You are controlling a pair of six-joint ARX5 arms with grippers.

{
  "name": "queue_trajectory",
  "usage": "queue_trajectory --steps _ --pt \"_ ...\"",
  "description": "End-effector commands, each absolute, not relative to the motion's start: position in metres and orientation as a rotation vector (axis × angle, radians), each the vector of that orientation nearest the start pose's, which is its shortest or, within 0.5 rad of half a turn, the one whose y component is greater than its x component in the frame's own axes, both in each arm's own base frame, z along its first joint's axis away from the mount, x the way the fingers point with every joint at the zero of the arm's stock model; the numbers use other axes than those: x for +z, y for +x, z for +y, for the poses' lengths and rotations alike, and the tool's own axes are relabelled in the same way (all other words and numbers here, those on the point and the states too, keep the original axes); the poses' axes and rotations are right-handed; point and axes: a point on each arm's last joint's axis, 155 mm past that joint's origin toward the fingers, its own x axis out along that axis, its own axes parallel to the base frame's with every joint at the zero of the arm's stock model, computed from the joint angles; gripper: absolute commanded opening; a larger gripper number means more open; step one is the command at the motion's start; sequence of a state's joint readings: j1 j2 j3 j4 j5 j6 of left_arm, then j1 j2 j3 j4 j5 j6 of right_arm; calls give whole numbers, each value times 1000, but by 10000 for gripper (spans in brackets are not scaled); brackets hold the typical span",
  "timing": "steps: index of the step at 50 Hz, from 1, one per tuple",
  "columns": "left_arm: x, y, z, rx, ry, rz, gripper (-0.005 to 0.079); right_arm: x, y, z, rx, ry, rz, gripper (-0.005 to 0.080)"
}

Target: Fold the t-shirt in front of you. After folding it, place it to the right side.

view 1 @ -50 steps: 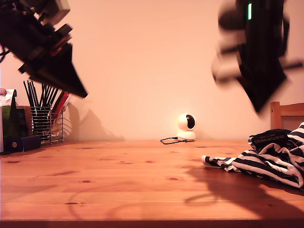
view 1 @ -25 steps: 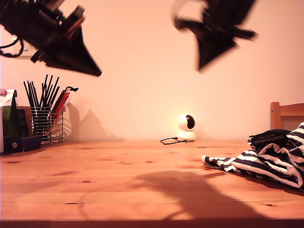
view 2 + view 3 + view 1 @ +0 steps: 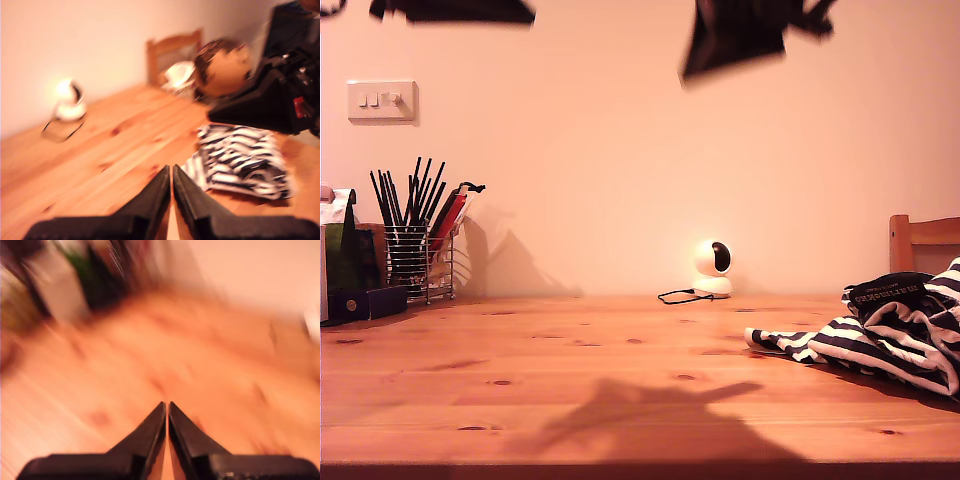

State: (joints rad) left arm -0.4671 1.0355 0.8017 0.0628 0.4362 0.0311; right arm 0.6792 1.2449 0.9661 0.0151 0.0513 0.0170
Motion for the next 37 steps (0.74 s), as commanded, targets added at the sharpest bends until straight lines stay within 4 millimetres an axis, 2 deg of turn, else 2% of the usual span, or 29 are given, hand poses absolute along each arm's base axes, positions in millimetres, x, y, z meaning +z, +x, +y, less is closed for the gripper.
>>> queue_trajectory --steps 1,8,15,22,37 --pt "290 285 -241 -929 28 156 -19 300 329 266 648 -60 166 -10" --pt "297 272 -250 -969 31 134 -19 325 313 269 680 -41 98 -10" --pt "292 270 -252 -975 32 158 -19 330 310 266 680 -38 89 -10" --pt "291 270 -252 -975 33 161 -19 318 310 265 676 -57 135 -10" --pt "289 270 -252 -976 33 170 -19 274 302 258 671 -126 302 -10"
